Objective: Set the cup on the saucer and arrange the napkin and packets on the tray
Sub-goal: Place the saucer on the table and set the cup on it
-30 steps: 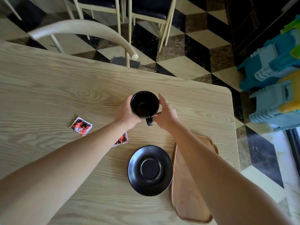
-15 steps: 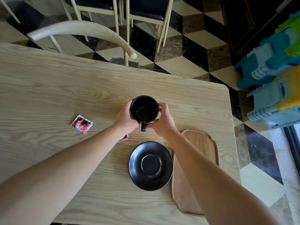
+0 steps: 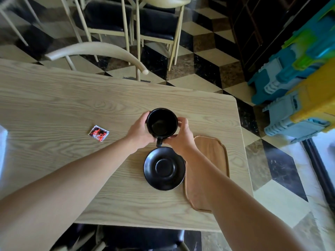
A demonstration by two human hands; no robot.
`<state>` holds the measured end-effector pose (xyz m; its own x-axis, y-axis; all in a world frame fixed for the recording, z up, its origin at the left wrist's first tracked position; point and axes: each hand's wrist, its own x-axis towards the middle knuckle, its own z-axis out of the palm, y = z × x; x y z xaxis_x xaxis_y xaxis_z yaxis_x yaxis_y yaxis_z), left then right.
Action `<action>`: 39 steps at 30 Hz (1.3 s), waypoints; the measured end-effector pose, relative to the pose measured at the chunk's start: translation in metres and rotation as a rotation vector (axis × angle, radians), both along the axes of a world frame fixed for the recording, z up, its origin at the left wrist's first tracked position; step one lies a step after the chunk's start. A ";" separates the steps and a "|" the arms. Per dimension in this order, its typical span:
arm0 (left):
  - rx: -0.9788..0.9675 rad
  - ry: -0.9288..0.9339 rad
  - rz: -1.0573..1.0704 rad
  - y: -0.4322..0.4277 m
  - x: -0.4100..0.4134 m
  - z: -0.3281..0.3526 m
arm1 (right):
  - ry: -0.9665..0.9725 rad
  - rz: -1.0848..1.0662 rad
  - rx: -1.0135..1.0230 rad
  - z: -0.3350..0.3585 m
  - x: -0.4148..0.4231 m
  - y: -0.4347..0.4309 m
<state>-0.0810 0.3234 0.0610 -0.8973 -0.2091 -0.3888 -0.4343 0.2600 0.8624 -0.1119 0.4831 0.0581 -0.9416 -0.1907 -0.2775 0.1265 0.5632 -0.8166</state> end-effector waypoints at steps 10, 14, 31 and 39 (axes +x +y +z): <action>-0.077 0.079 -0.050 0.021 0.054 0.057 | 0.016 -0.028 -0.057 0.065 0.065 0.026; -0.052 0.068 -0.076 0.024 0.071 0.068 | -0.008 -0.045 -0.073 0.072 0.083 0.031; -0.105 -0.046 -0.116 0.039 0.099 0.043 | -0.103 -0.063 -0.042 0.047 0.112 0.049; -0.019 -0.146 -0.139 0.049 0.110 0.000 | -0.194 -0.053 -0.015 -0.001 0.119 0.056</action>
<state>0.0286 0.3723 0.0607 -0.8521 -0.0960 -0.5145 -0.5137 0.3414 0.7871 0.0068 0.5393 0.0576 -0.8796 -0.1479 -0.4521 0.3112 0.5398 -0.7822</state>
